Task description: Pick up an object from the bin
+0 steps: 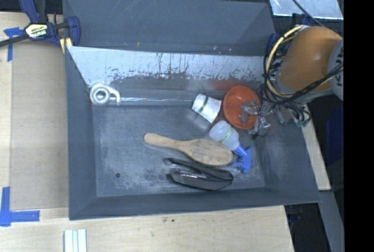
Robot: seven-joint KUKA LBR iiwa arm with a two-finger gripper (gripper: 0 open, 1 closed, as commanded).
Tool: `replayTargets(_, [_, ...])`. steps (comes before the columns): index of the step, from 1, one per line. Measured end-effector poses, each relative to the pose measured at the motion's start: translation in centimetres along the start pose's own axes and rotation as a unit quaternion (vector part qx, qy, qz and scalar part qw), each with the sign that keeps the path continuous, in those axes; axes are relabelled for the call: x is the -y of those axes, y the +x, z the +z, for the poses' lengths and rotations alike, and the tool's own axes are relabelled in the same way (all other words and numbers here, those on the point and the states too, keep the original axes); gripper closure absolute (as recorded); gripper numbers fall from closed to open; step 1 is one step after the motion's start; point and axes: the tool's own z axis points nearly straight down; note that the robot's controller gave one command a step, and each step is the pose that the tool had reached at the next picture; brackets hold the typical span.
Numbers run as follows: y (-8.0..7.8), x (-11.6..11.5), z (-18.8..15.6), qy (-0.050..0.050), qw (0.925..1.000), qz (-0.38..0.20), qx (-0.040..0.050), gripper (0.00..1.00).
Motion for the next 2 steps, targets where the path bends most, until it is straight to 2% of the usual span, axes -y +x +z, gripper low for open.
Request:
replayTargets(1, [0.3,-0.2,-3.0,-0.002,1.0000,0.000,-0.0041,1.00])
replayTargets(2, [0.1,-0.1,-6.3,0.000,1.0000,0.000,-0.0008,1.00])
